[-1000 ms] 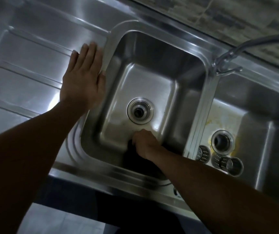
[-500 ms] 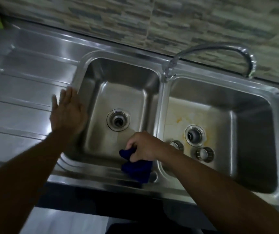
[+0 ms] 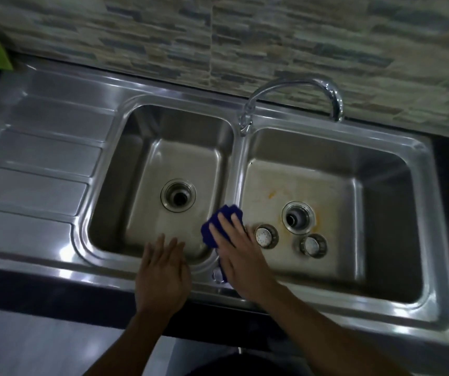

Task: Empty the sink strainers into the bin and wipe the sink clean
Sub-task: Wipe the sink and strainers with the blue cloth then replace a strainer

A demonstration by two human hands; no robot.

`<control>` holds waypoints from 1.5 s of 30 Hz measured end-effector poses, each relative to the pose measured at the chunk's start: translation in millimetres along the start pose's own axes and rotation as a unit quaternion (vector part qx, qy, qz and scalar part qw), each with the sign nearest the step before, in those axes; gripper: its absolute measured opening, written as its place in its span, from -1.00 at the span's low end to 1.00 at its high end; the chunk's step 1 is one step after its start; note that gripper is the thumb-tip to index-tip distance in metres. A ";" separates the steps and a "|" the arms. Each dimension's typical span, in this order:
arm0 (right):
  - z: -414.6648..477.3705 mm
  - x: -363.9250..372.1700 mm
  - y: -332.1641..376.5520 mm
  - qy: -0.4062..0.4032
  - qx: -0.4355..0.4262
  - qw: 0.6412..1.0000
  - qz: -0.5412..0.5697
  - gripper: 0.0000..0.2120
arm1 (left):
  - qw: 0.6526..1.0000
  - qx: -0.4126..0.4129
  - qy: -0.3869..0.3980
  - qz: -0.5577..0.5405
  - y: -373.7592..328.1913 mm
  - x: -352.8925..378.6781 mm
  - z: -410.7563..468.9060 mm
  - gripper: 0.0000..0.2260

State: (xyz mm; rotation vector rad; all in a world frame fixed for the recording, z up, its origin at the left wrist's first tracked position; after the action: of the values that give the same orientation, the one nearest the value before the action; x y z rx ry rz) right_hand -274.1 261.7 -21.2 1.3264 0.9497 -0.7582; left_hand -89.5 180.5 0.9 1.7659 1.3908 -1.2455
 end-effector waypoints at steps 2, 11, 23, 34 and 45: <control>22.1 6.2 -16.4 -0.044 0.034 0.998 0.009 -0.47 | 1.000 0.002 -0.001 0.007 -0.8 0.4 2.6 -0.42; 113.3 -23.1 -57.0 -0.208 0.212 0.951 0.091 -0.48 | 0.998 0.047 0.015 0.041 1.0 7.1 14.1 -0.42; 134.8 -36.2 -93.1 -0.291 0.211 0.913 0.191 -0.51 | 0.993 0.114 0.045 -0.003 1.1 4.3 26.8 -0.41; 154.6 -63.2 -163.4 -0.278 0.128 0.952 0.026 -0.41 | 0.990 0.074 -0.032 -0.120 -86.0 -17.4 85.2 -0.43; 67.7 -119.5 -278.1 -0.172 0.107 0.958 -0.205 -0.34 | 0.981 0.132 -0.088 -0.115 -183.6 -9.8 155.2 -0.46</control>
State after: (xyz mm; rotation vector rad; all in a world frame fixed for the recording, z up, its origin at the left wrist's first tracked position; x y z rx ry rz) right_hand -564.6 154.5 -38.7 1.1374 0.8850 -1.3973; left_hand -313.4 99.2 -33.2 1.6472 1.4079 -1.7357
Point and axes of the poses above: each hand's wrist, its own z-axis towards the middle knuckle, its own x-axis out of the palm, y = z × x, the point moved 1 cm from there along z, towards the middle knuckle, and after that the axes turned 15 degrees about -x, right-handed, at the moved point
